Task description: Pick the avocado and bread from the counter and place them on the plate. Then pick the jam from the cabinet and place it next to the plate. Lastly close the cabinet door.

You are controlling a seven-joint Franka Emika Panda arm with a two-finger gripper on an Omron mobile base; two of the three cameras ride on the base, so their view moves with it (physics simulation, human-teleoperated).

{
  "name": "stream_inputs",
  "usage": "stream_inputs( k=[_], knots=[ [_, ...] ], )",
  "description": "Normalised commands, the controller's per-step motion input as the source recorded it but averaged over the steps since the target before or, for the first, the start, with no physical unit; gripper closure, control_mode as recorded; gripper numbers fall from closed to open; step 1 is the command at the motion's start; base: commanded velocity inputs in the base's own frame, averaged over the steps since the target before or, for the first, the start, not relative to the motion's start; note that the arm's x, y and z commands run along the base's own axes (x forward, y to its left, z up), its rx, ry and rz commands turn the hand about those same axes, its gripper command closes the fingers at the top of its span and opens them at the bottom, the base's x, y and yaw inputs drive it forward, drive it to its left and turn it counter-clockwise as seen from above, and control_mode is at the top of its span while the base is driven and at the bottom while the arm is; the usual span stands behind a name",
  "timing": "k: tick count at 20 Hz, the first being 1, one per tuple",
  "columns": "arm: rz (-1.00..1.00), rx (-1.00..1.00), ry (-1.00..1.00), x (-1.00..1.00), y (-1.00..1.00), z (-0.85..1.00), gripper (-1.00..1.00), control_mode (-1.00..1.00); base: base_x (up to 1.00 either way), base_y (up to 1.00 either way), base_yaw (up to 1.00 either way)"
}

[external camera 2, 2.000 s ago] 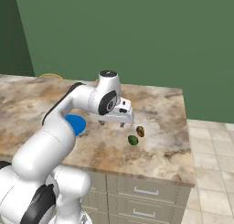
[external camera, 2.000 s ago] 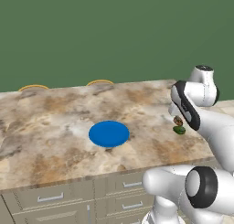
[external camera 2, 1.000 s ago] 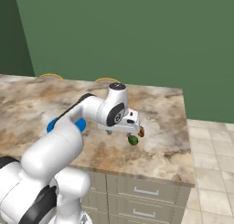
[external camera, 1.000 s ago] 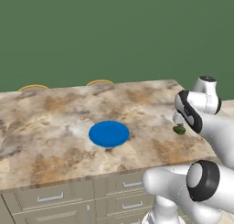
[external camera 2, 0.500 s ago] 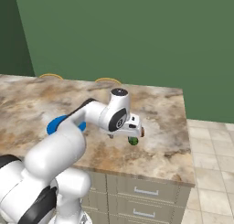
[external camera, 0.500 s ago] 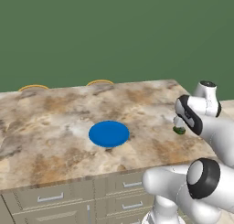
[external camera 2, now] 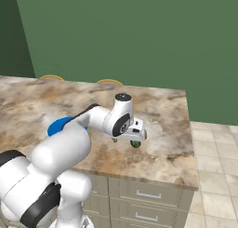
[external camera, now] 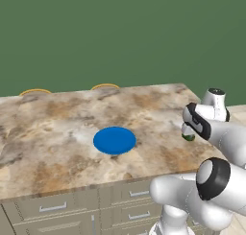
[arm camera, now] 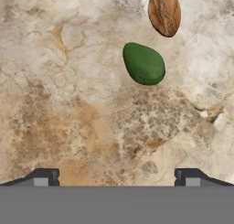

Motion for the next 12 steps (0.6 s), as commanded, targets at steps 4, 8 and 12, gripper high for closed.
stream_inputs(
  k=[4, 8, 12],
  knots=[
    [0.00, 0.00, 0.00, 0.21, -0.11, -0.09, -1.00, -1.00, 0.00, 0.00, 0.00],
    [0.03, 0.00, 0.00, 0.28, -0.03, -0.14, -1.00, -1.00, 0.00, 0.00, 0.00],
    [0.06, 0.00, 0.00, 0.27, -0.04, -0.18, -1.00, -1.00, 0.00, 0.00, 0.00]
  ],
)
